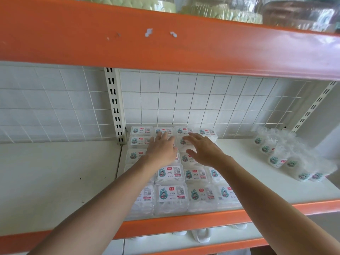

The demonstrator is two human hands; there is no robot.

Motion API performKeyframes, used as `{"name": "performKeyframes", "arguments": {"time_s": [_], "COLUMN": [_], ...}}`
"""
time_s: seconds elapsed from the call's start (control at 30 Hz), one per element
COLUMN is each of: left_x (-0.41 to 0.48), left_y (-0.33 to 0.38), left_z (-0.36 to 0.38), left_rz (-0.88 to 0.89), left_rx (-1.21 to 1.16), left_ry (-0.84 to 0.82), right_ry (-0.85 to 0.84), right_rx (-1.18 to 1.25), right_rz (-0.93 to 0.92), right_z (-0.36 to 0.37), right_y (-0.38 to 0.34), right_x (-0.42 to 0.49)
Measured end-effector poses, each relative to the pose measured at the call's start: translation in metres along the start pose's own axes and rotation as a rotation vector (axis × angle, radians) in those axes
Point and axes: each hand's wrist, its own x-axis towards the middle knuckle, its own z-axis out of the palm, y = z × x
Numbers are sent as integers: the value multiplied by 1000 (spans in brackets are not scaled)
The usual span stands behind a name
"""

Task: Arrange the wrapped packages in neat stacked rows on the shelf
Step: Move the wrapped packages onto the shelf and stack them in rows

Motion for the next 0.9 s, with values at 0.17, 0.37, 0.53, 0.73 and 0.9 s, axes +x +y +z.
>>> {"name": "performKeyframes", "arguments": {"time_s": [0.17,0.37,0.53,0.73,0.9], "left_x": [-11,-25,-50,-106,-171], "left_y": [-15,-46,-72,-100,-131], "left_z": [-11,-26,-29,-34,-50], "left_rz": [9,33,43,-64,-227], "left_rx": [6,30,23,8,56], "left_ry": [36,63,89,116,155], "right_ry": [23,65,54,87,131], "right_rx": [-37,-21,-80,-101,-49], "right_rz": [27,99,156,118,-27], "right_z": [-4,-8,-5,-3,-2], "right_y": [-16,-53,-92,-136,-177], "right_x": [-1,-9,-25,-37,-43]}}
